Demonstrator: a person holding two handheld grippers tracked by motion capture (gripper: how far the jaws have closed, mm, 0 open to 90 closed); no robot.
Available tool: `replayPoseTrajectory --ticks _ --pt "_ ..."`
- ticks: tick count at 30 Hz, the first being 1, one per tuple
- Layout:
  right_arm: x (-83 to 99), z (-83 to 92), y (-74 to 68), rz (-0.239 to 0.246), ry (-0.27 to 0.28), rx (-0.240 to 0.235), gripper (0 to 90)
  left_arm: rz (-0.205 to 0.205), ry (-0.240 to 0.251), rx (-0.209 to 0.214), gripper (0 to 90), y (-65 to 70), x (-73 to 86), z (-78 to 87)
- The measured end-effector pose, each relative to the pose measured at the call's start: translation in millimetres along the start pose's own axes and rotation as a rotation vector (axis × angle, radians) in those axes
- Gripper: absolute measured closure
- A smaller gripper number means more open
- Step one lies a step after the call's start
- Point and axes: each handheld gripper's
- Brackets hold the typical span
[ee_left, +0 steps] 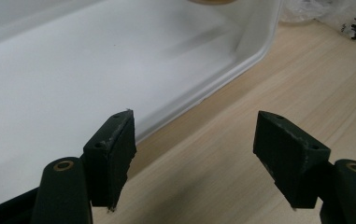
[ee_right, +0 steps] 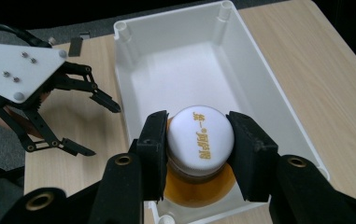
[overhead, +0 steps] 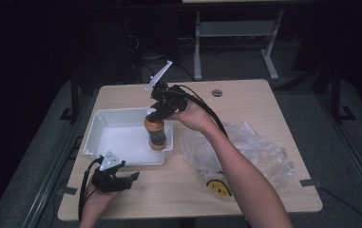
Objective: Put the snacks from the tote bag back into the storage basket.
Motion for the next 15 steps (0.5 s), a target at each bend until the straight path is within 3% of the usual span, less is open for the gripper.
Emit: replayPoseTrajectory --ticks 15 --pt "13.8 -12.7 4.8 -0.014 -0.026 0.015 58.9 -0.013 -0.002 0.002 29.0 1.2 0.2 -2.2"
Point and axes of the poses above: each handheld gripper's, and its own axes: z roughly backward along the jaws, x roughly out of its underside, y roughly to its right, and after that the axes turned 9 degrees about -x, right-handed
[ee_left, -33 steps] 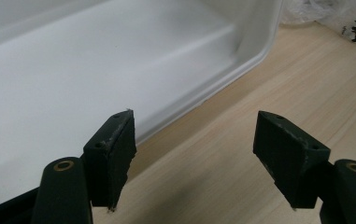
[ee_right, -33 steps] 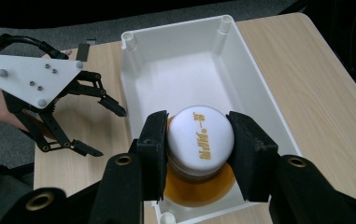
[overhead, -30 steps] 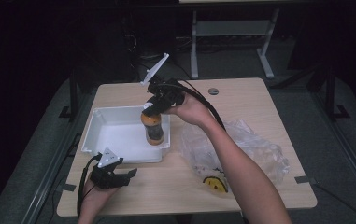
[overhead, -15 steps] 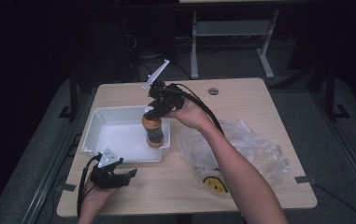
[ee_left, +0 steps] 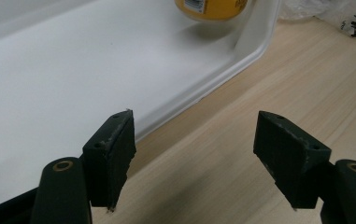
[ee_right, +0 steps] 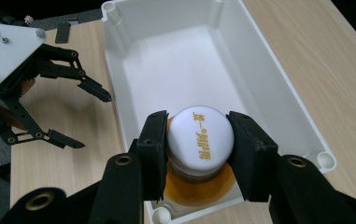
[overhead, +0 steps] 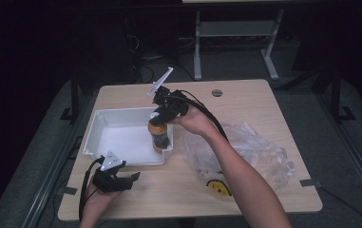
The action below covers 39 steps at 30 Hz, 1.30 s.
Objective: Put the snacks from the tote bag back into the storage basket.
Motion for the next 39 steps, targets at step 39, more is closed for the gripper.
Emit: replayPoseTrajectory --ticks 39 --pt "19.7 -22.8 2.7 -0.042 -0.010 -0.013 58.2 0.004 -0.002 -0.006 28.6 -0.4 0.3 -0.3"
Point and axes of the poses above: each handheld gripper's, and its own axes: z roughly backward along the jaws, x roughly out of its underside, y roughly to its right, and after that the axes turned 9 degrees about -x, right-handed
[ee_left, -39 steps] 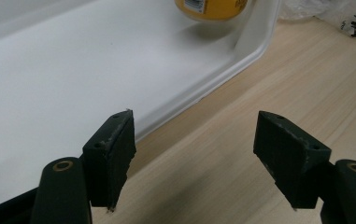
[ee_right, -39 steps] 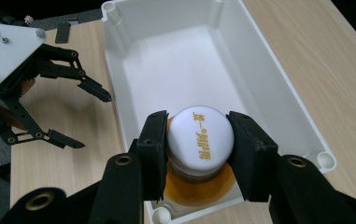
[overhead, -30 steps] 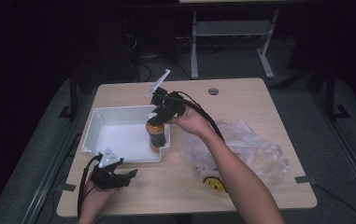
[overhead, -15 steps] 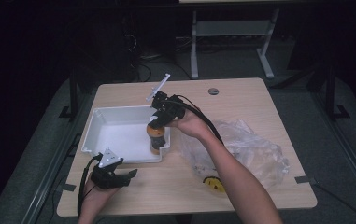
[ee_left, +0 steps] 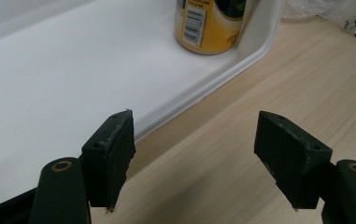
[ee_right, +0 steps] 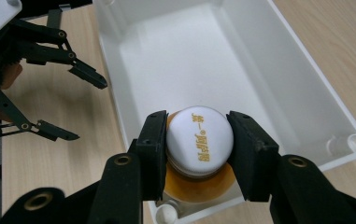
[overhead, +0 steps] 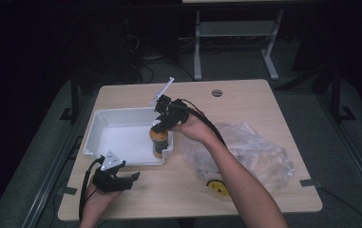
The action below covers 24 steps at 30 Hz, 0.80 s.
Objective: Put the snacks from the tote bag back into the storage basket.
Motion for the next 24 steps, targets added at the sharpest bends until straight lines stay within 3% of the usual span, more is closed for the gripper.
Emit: replayPoseTrajectory --ticks 9,24 --pt "0.8 2.2 1.7 -0.032 0.022 -0.029 55.9 -0.005 -0.001 -0.001 28.5 0.1 0.1 -0.5" --pt "4.5 14.0 2.5 -0.054 0.045 -0.052 42.6 0.005 0.001 0.000 28.3 -0.2 0.1 0.5"
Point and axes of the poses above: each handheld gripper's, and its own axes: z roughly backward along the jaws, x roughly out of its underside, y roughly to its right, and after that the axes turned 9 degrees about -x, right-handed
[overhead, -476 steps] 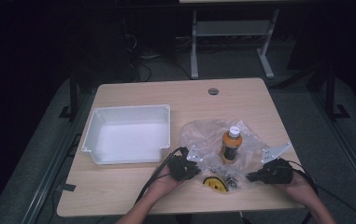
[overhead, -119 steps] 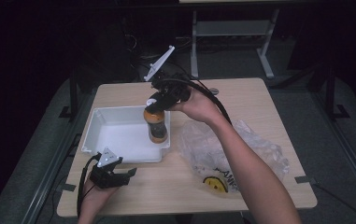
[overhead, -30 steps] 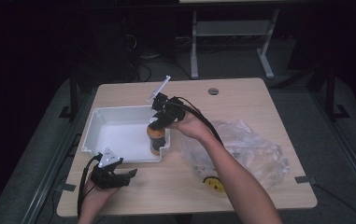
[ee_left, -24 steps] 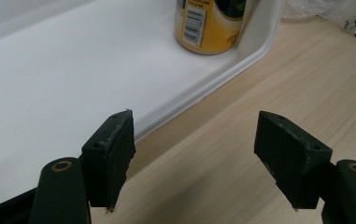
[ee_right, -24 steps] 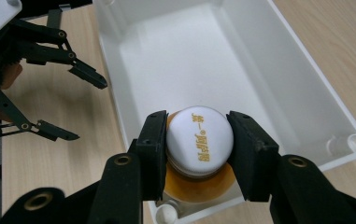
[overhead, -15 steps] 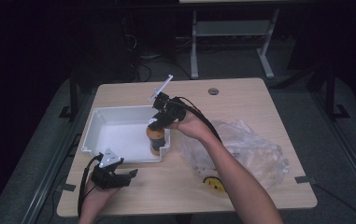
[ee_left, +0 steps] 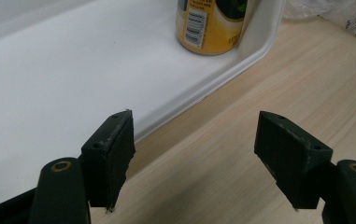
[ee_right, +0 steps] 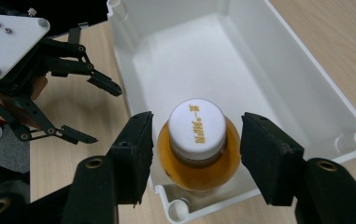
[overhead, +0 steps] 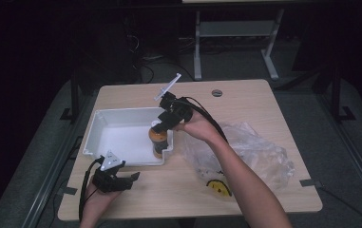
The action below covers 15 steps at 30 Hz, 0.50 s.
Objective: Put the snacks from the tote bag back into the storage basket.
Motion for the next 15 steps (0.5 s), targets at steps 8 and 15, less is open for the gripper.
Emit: replayPoseTrajectory --ticks 8,15 --pt "3.0 10.0 -0.1 -0.018 0.035 -0.011 37.9 -0.008 -0.005 -0.003 28.3 -0.6 0.2 -0.1" --pt "10.4 22.6 1.4 -0.022 0.051 0.000 35.3 -0.013 -0.002 -0.007 28.3 -0.8 0.3 -0.2"
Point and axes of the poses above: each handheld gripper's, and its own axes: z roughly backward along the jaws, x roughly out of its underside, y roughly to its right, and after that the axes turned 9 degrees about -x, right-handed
